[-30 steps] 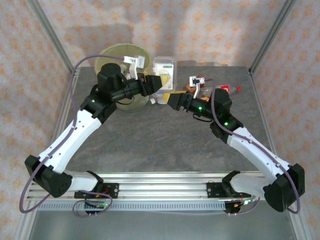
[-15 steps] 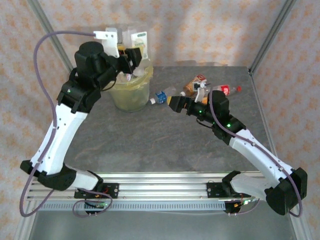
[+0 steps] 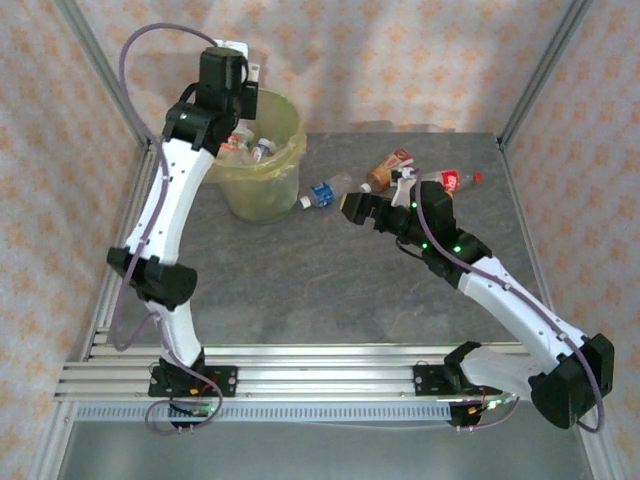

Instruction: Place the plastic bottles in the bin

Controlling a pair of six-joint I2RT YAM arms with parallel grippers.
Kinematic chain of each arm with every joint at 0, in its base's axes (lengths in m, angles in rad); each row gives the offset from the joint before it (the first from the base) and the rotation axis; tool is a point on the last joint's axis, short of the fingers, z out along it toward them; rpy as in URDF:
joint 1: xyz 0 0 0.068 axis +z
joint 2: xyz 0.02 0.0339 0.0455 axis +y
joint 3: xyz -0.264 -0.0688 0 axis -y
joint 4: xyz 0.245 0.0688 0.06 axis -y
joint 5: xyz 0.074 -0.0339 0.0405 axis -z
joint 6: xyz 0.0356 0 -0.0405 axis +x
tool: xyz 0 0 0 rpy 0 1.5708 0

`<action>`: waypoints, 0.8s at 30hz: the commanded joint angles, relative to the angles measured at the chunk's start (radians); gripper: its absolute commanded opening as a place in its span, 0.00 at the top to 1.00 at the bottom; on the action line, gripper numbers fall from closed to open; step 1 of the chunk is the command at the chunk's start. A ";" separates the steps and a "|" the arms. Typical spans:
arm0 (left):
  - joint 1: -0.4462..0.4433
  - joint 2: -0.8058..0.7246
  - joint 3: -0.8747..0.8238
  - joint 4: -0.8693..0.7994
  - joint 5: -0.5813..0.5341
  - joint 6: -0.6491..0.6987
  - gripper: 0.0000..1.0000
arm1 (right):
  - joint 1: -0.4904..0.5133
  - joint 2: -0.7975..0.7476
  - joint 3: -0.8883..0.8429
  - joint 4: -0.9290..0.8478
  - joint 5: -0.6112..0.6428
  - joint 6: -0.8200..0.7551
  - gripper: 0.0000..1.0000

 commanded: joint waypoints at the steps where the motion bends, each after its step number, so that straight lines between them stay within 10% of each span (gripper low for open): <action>1: 0.019 0.072 0.116 -0.117 -0.083 0.072 0.62 | 0.002 0.012 0.038 -0.018 0.033 -0.010 0.01; 10: 0.047 0.205 0.165 -0.208 -0.167 0.131 0.60 | 0.001 0.044 0.062 -0.035 0.041 -0.012 0.01; 24: 0.066 0.233 0.164 -0.249 -0.160 0.104 0.22 | 0.002 0.074 0.079 -0.068 0.065 -0.022 0.01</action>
